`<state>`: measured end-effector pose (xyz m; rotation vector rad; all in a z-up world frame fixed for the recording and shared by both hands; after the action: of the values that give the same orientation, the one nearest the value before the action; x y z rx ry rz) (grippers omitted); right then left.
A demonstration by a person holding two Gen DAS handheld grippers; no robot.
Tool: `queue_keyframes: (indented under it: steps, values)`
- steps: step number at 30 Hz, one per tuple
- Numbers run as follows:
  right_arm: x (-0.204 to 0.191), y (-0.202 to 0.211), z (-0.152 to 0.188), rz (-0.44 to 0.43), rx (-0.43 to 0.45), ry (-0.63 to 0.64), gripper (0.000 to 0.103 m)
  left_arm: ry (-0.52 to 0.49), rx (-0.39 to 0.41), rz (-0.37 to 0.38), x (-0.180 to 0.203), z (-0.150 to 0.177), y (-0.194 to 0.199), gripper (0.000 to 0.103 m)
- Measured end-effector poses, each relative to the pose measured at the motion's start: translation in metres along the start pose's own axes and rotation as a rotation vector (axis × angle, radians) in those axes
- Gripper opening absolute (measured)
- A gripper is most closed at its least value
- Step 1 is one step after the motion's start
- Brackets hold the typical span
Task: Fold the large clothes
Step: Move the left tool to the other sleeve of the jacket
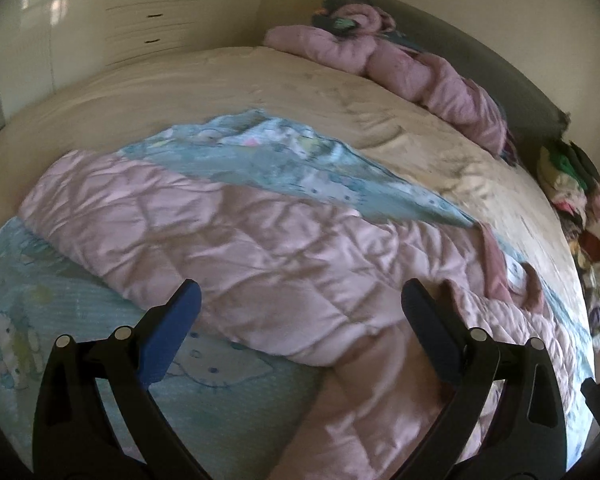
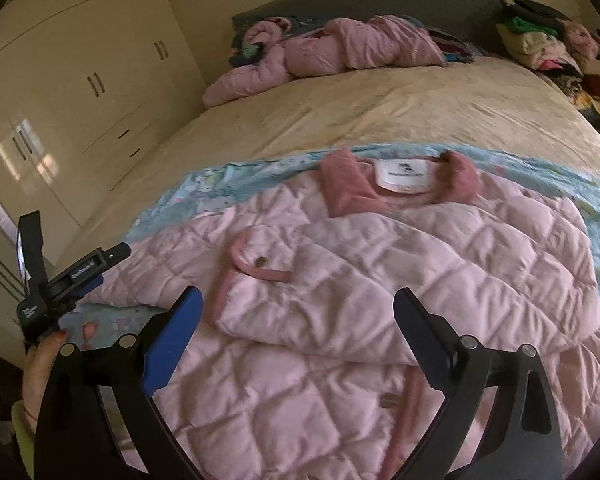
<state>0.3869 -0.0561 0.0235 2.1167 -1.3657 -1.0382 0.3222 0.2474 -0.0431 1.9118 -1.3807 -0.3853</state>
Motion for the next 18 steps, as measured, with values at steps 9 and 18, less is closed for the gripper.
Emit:
queue_keyframes:
  steps: [9,18]
  values:
    - [-0.052,-0.023,-0.009,-0.053,-0.007,0.066,0.096,0.133,-0.005,-0.070,-0.057,-0.004,-0.007,0.094]
    - [-0.093,-0.044,-0.006,-0.095,-0.026,0.150,0.096,0.256,0.005,-0.140,-0.117,-0.005,-0.007,0.094]
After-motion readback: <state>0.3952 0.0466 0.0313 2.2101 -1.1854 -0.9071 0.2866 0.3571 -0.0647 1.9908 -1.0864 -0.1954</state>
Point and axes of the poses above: each gripper's, at about its wrist camera, not at the fingertips, and y roughly against the way its jaws point, x to its right, z to its underside, the point moved 4 cm from there along -y, roughly the way its jaws point, and after that the axes turned 6 degrees about -y, right-handed, at the moved point
